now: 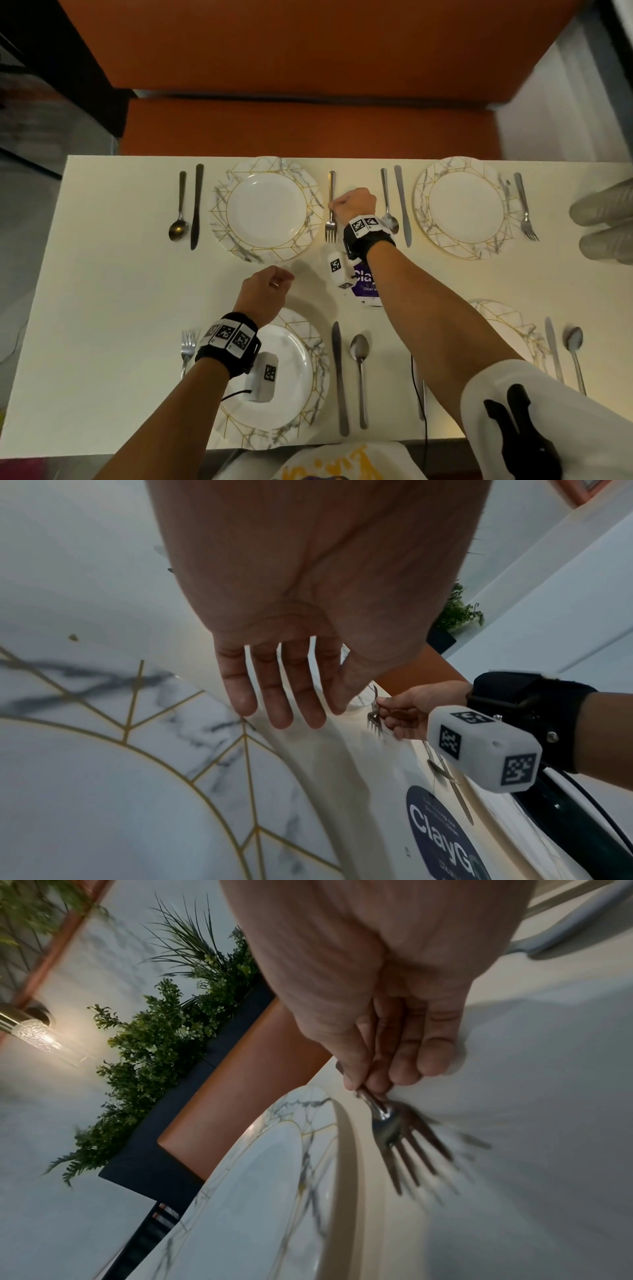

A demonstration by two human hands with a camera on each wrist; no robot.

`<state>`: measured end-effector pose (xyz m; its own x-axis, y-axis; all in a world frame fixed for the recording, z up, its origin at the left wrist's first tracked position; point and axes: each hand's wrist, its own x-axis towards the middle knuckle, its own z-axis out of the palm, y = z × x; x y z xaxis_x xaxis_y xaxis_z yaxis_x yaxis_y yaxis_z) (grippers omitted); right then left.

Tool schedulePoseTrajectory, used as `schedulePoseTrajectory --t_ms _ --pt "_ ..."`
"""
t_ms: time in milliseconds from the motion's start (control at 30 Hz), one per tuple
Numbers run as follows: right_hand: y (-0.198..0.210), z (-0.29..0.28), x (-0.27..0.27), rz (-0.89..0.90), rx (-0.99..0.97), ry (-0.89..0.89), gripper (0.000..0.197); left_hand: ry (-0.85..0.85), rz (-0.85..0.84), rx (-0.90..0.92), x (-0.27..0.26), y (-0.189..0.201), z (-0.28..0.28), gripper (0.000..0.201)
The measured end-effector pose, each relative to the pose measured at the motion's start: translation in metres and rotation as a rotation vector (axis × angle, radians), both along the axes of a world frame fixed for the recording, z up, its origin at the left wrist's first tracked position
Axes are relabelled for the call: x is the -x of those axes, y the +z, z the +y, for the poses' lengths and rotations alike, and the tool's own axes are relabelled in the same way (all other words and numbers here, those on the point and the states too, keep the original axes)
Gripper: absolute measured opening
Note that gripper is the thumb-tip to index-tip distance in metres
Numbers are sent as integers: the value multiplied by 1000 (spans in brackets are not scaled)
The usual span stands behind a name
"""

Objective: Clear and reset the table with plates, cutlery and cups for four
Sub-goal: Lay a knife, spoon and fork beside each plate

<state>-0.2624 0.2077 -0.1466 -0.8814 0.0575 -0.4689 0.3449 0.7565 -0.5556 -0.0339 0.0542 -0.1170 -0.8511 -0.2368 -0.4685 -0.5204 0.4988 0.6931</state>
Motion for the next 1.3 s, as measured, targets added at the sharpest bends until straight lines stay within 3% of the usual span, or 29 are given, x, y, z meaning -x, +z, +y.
schedulePoseTrajectory --t_ms 700,867,1067,1300 --pt "10 0 -7 -25 18 -68 23 8 -3 -23 2 2 2 13" --pt "24 17 -25 57 -37 43 22 3 18 -54 8 10 4 13" --pt "49 55 -55 112 179 37 21 -16 79 -121 20 29 19 14" --pt "95 132 -109 133 376 -36 20 -165 162 -155 35 56 75 15"
